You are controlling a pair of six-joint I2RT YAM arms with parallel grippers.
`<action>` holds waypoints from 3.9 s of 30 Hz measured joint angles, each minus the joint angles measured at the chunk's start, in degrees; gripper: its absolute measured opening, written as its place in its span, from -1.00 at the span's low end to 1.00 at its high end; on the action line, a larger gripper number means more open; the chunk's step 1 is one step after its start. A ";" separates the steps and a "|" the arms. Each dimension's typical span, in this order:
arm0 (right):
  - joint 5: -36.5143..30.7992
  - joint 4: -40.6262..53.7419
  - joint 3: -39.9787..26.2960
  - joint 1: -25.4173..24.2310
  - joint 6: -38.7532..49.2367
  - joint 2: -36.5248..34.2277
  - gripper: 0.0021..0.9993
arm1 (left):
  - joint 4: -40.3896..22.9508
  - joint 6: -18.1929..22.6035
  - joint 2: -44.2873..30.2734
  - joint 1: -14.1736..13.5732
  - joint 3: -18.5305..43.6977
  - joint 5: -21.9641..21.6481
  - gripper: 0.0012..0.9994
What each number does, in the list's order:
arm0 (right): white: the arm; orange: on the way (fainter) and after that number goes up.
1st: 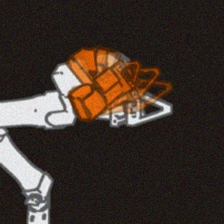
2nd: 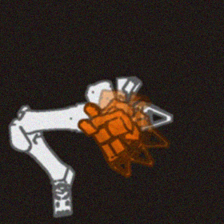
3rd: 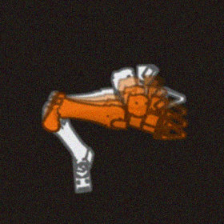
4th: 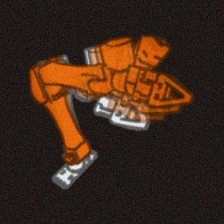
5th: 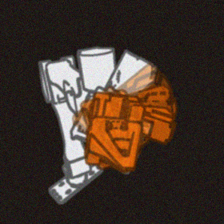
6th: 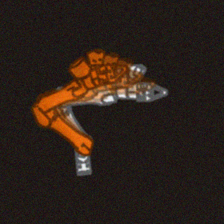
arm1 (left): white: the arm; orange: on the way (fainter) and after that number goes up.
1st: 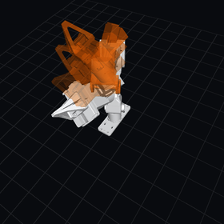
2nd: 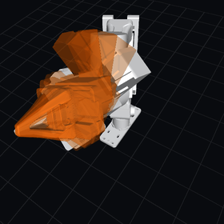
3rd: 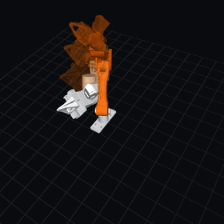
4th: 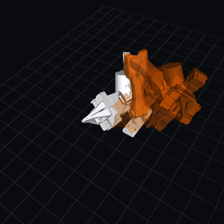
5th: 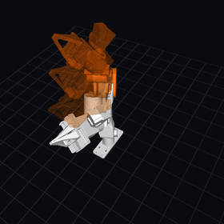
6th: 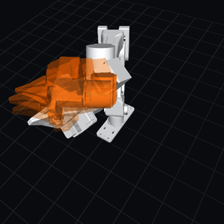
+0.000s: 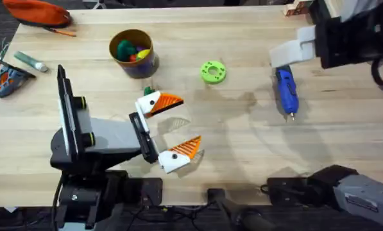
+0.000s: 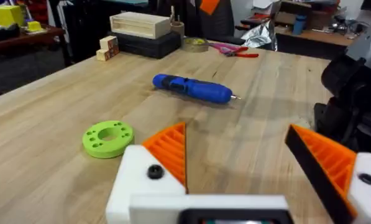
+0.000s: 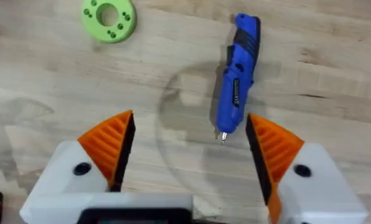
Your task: Pick up the gripper from the table and insert it into the empty holder that is missing its gripper. Then pick up a screw, insert it into the mounting hole, and use the screwdriver to tighten it. Finally, clean up the table by picking up the vegetable and placing it into the bucket.
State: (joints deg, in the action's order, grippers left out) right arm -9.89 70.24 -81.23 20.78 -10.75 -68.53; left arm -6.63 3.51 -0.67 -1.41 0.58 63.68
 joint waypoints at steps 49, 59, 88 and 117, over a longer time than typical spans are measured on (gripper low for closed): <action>-0.44 -1.61 0.00 -1.14 -0.83 0.01 0.99 | 0.00 0.57 0.00 0.00 0.00 0.02 -0.97; -2.18 -0.07 0.00 -4.02 -0.82 -1.41 0.99 | 0.00 0.57 0.00 0.00 0.00 0.02 -0.97; 2.19 -8.33 0.04 -18.85 8.74 -29.23 0.99 | 0.00 0.57 0.00 0.00 0.00 0.02 -0.97; 4.39 -19.52 7.48 -21.70 12.88 -35.22 0.99 | 0.00 0.57 0.00 0.00 0.00 0.02 -0.97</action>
State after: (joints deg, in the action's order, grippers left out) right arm -5.50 50.73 -73.76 -0.93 2.13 -103.75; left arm -6.63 4.08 -0.67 -1.41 0.58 63.70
